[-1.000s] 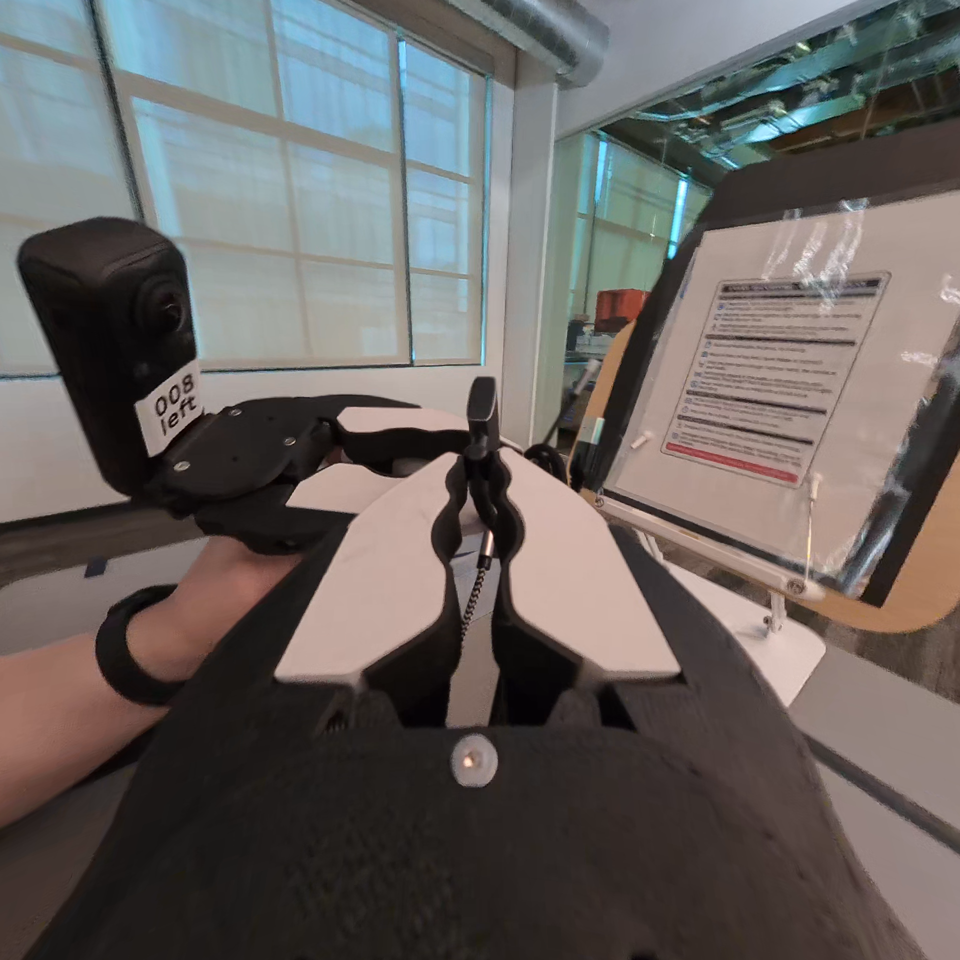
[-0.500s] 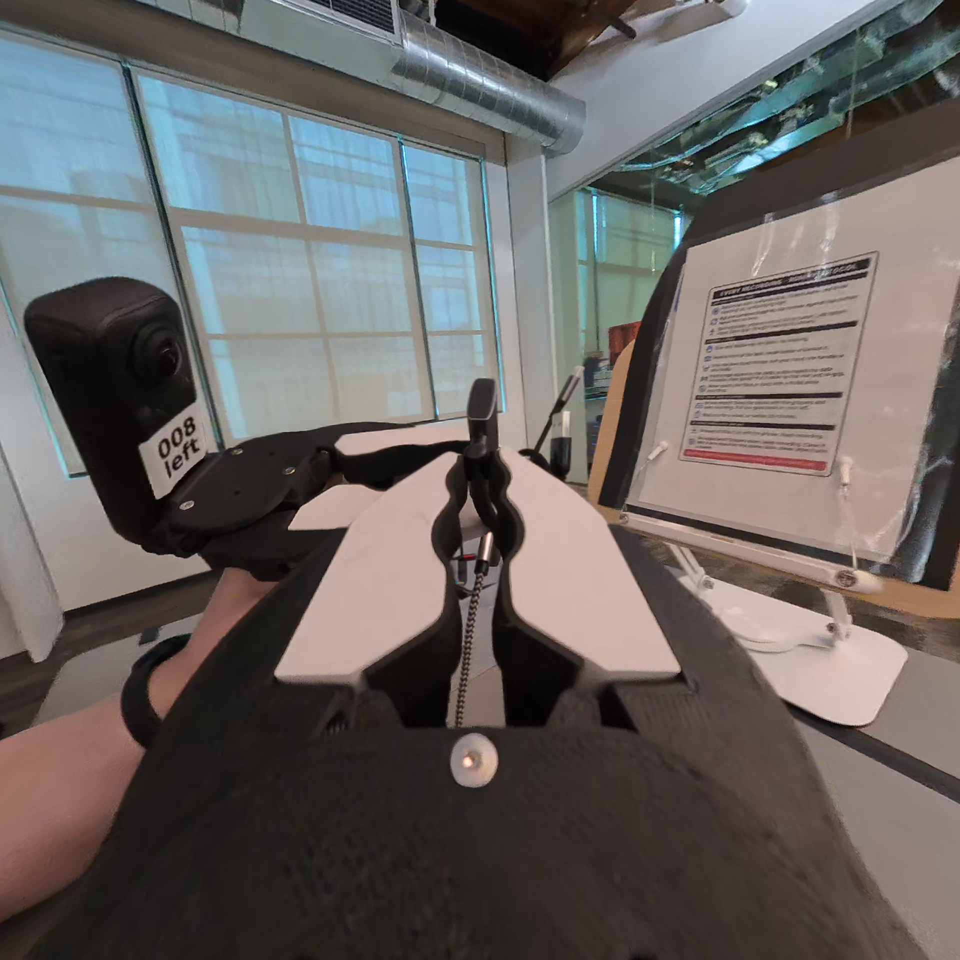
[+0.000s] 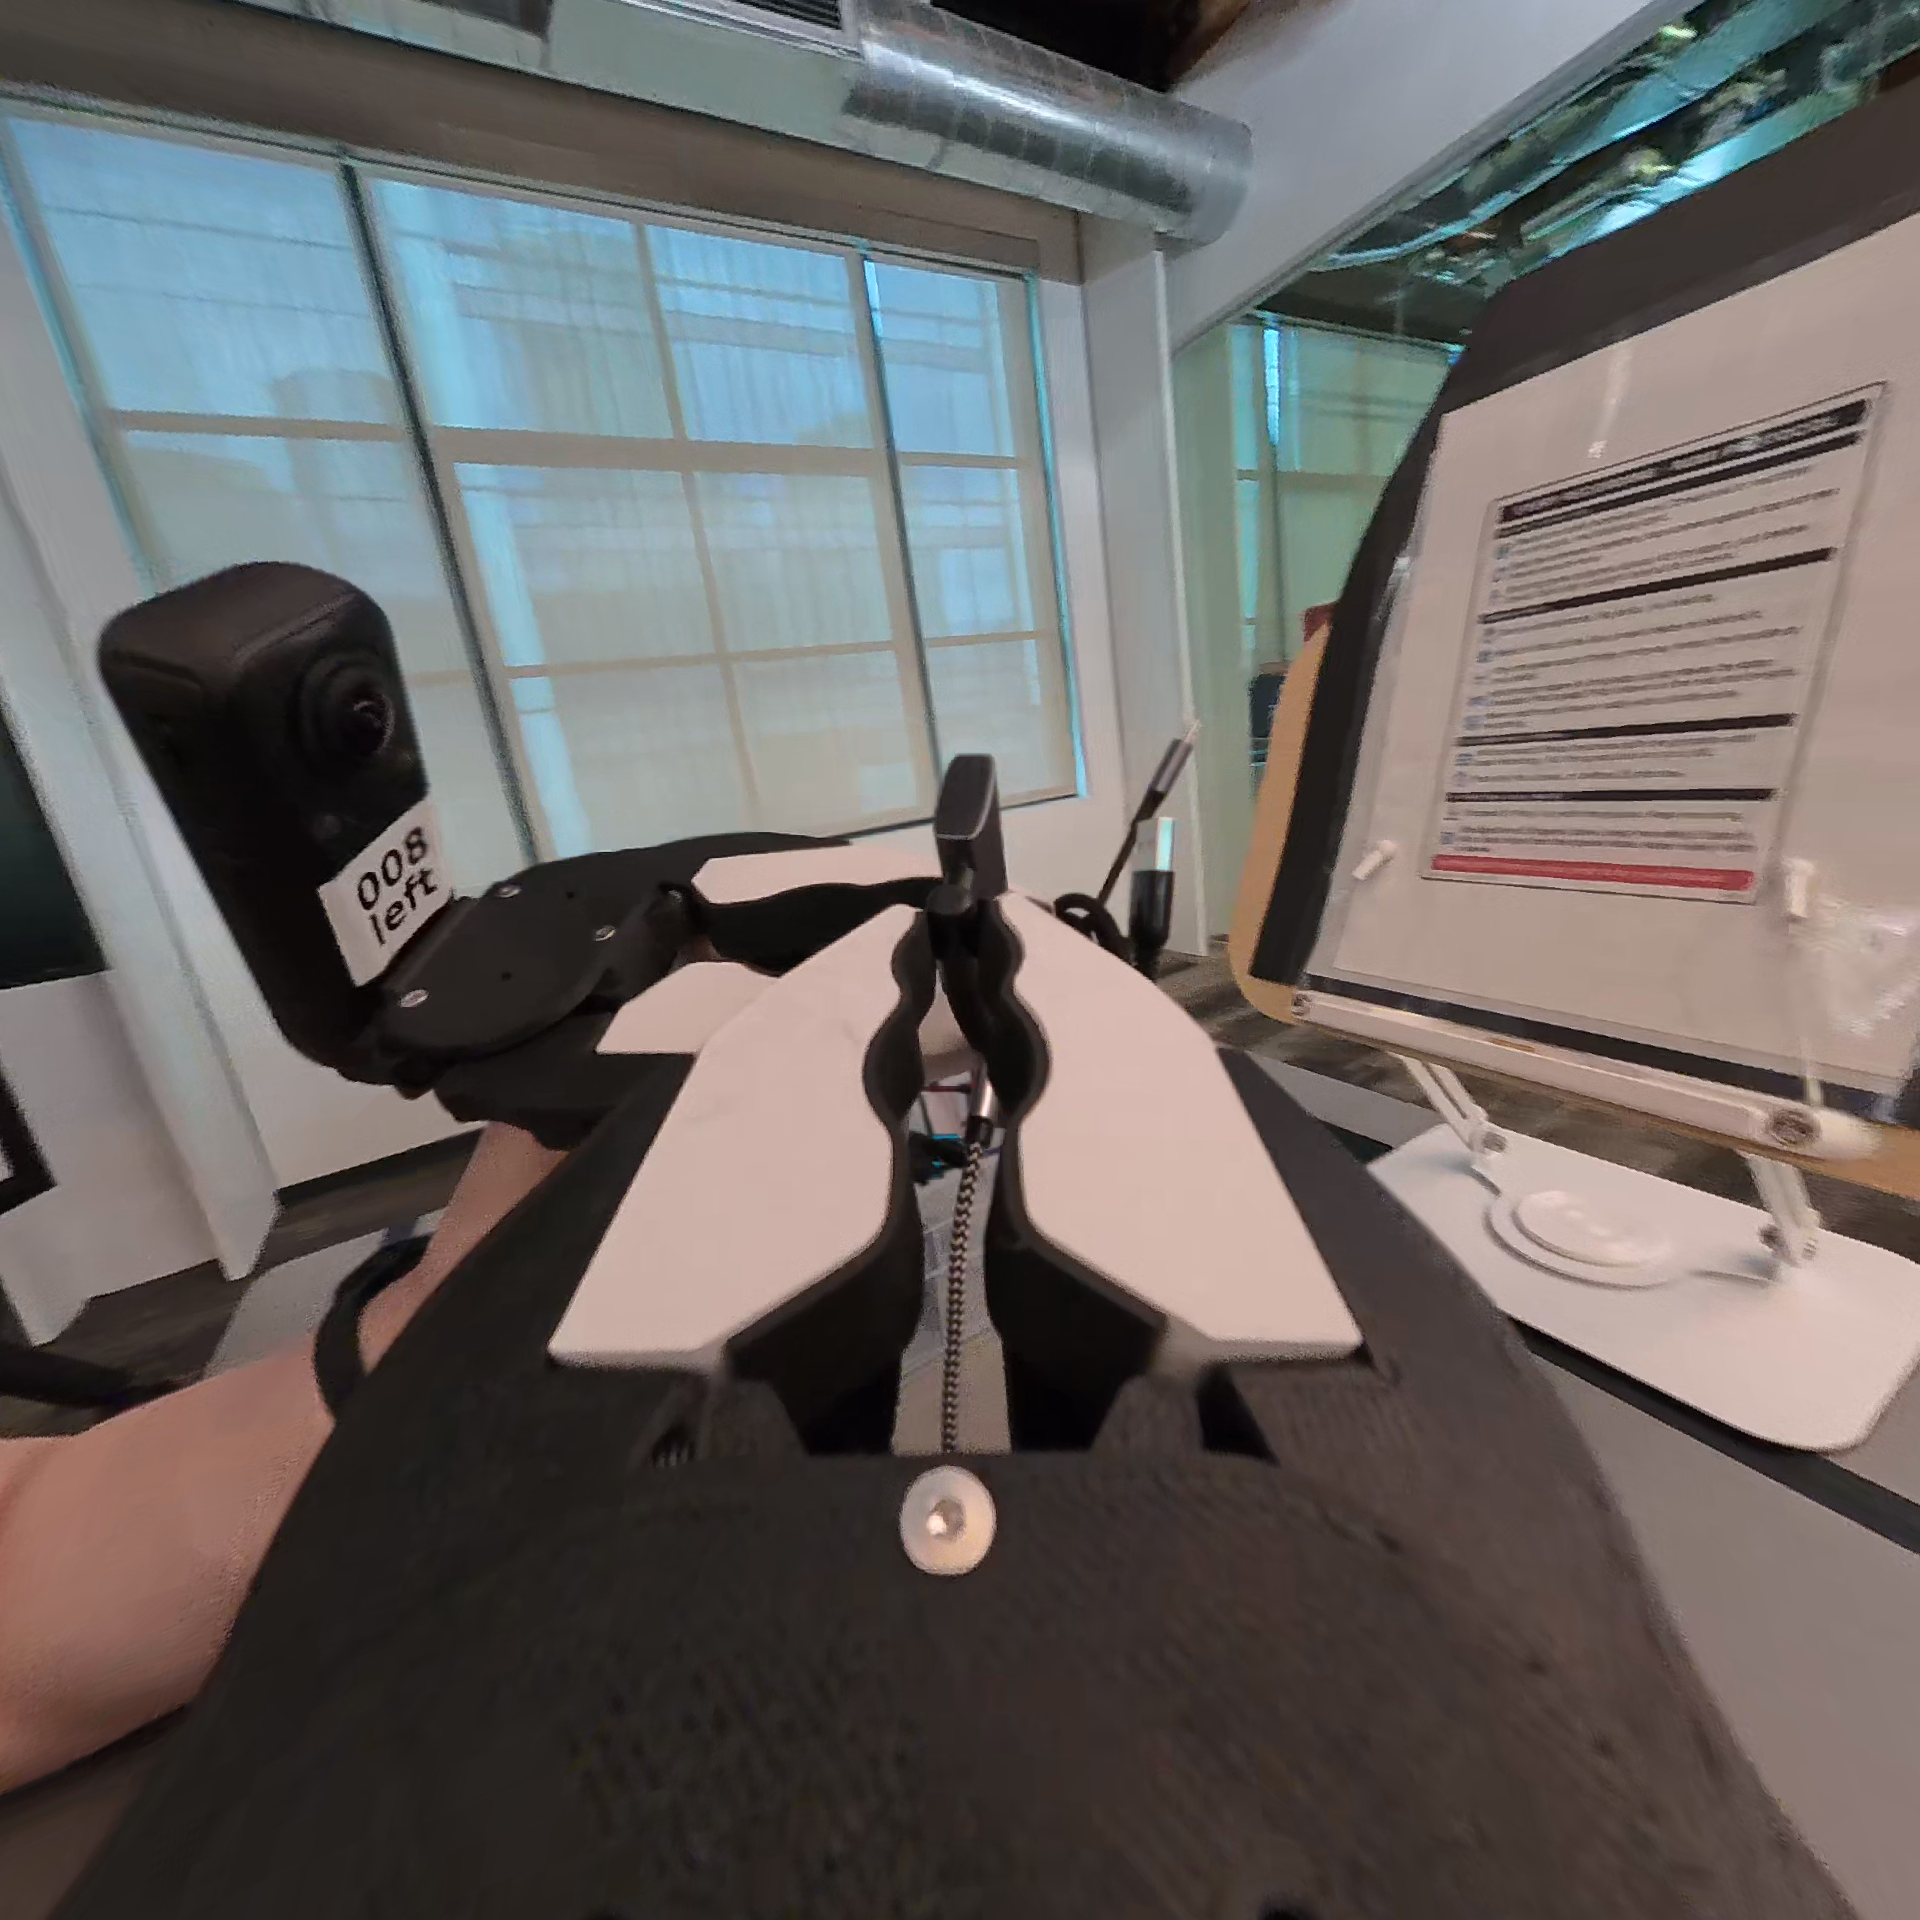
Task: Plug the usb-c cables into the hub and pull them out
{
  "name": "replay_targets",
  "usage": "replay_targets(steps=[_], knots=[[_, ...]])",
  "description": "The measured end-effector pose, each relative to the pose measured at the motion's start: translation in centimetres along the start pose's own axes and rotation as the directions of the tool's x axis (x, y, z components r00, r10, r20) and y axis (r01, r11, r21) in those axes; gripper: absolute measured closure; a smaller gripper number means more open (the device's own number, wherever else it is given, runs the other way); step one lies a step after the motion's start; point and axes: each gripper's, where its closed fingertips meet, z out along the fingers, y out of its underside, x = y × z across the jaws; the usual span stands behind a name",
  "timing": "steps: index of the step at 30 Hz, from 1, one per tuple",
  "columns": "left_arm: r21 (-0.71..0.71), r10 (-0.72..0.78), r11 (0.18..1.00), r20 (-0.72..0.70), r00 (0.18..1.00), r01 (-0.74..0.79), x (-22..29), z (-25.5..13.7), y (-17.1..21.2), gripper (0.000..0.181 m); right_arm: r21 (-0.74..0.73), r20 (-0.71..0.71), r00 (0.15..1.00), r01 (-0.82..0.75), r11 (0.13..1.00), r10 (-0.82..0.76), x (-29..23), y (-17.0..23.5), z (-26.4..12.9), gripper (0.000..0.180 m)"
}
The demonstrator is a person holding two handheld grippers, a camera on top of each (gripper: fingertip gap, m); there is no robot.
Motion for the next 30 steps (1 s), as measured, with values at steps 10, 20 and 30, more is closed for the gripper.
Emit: replay_targets(steps=[10,20,30], knots=[[-0.051,0.088,0.995,0.054,0.995,-0.086,-0.1,0.8,1.2,0.154,-0.002,-0.181,0.978,-0.111,0.994,0.109,1.2,1.3,-0.2,0.170],[-0.071,0.112,0.992,0.068,0.991,-0.107,-0.3,0.4,0.8,0.154,0.050,0.006,0.975,-0.223,0.973,0.223,1.2,1.0,-0.2,0.171],[-0.058,0.048,0.997,0.051,0.998,-0.045,0.1,0.7,1.0,0.155,0.163,-0.042,0.977,-0.198,0.966,0.207,1.1,0.9,-0.5,0.170]])
